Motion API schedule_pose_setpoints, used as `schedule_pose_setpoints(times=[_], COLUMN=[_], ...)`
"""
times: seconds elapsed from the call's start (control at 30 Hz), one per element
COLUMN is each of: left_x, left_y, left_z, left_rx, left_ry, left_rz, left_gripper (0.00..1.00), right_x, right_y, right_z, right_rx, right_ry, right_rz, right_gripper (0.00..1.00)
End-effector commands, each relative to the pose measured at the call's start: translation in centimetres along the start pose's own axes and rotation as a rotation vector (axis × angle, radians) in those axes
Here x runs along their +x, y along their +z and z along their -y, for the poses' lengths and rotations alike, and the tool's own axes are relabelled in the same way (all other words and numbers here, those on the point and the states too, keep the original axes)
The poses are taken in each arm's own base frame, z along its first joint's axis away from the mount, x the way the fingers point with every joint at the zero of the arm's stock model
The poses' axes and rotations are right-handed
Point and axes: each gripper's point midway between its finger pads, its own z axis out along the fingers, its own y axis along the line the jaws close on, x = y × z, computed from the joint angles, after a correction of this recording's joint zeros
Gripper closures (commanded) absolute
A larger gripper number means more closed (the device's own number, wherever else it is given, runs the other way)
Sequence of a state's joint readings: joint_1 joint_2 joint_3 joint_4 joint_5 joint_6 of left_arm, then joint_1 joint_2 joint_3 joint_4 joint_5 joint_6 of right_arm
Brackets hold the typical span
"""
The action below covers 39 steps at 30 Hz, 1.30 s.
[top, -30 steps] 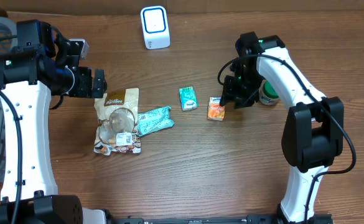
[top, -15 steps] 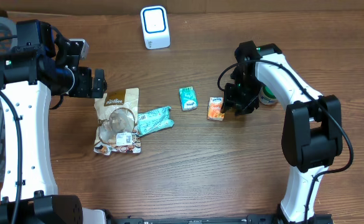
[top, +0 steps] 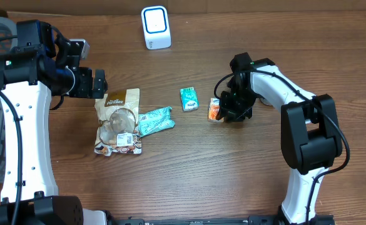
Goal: Scan the item barcode
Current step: 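Reach the right gripper to the orange Kleenex pack and grasp it, then lift the orange pack and carry it toward the scanner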
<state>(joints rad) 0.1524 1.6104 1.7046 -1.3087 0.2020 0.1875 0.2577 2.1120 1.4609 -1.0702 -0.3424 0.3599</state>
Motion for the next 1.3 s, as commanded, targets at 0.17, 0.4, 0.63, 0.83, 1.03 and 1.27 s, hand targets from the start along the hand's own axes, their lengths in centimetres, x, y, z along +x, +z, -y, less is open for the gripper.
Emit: schedule_pose_setpoints(times=[0.17, 0.4, 0.63, 0.83, 1.03, 1.27], left_x=[-0.6, -0.6, -0.6, -0.6, -0.6, -0.6], left_y=[-0.9, -0.9, -0.9, -0.9, -0.9, -0.9], left_z=[0.2, 0.2, 0.2, 0.2, 0.2, 0.2], left_rx=[-0.005, -0.005, -0.005, -0.005, -0.005, -0.005], left_ry=[0.028, 0.028, 0.028, 0.028, 0.028, 0.028], left_rz=[0.033, 0.033, 0.033, 0.033, 0.033, 0.033], left_gripper=[0.0, 0.0, 0.0, 0.0, 0.0, 0.01], right_x=[-0.5, -1.0, 1.6, 4.4, 5.1, 5.4], right_y=[0.3, -1.9, -6.6, -12.4, -16.0, -18.0], right_z=[0.6, -0.7, -6.2, -9.6, -11.1, -12.2], right_rx=[0.022, 0.0, -0.331, -0.713, -0.959, -1.098], right_ry=[0.029, -0.111, -0.417, -0.574, -0.563, -0.545], right_rz=[0.026, 0.031, -0.022, 0.0, 0.01, 0.011], right_gripper=[0.96, 0.96, 0.96, 0.96, 0.96, 0.96])
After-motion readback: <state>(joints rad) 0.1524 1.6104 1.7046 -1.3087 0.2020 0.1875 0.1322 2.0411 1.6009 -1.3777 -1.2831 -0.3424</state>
